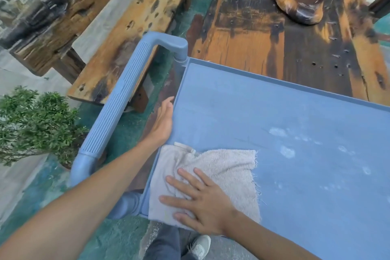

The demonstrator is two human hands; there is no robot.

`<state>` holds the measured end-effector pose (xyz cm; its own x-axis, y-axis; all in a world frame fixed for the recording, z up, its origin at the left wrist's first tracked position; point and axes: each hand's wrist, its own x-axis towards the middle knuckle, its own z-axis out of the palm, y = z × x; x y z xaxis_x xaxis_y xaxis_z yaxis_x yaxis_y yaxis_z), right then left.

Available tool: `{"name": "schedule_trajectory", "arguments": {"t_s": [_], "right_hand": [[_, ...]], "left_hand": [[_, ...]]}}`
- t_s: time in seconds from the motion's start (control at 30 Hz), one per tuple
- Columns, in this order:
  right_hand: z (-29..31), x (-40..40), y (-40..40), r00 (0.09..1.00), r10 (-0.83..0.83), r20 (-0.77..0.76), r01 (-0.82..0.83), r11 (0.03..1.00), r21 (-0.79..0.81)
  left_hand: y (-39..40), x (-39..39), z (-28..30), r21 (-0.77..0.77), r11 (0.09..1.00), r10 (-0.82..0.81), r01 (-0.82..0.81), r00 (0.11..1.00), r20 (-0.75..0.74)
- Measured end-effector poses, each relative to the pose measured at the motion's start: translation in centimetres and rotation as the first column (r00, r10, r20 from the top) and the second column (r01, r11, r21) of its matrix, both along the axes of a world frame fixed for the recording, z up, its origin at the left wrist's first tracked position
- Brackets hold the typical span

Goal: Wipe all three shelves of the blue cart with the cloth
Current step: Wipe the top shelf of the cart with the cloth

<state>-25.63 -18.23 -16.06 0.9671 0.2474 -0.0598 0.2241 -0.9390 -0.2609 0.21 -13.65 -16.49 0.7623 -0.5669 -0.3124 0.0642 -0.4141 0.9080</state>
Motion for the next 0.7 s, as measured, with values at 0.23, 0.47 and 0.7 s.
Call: {"name": "schedule_trajectory", "arguments": {"t_s": [0.23,0.47,0.7], "right_hand": [[-0.6,5.8,-5.1,0.999,-0.039,0.031,0.037,0.998,0.056],[-0.3,15.1,-12.6,0.981,-0.191,0.015,0.191,0.982,-0.007],[-0.1,21.4,-18.0,0.943,-0.333,-0.011,0.333,0.943,-0.013]], "left_hand": [[-0.9,0.4,0.2,-0.124,0.991,-0.065,0.051,0.992,-0.113],[-1.3,0.3,-0.2,-0.110,0.994,0.004,-0.015,0.995,-0.099],[-2.2,1.3,0.4,-0.063,0.998,-0.027,0.022,0.997,-0.075]]}}
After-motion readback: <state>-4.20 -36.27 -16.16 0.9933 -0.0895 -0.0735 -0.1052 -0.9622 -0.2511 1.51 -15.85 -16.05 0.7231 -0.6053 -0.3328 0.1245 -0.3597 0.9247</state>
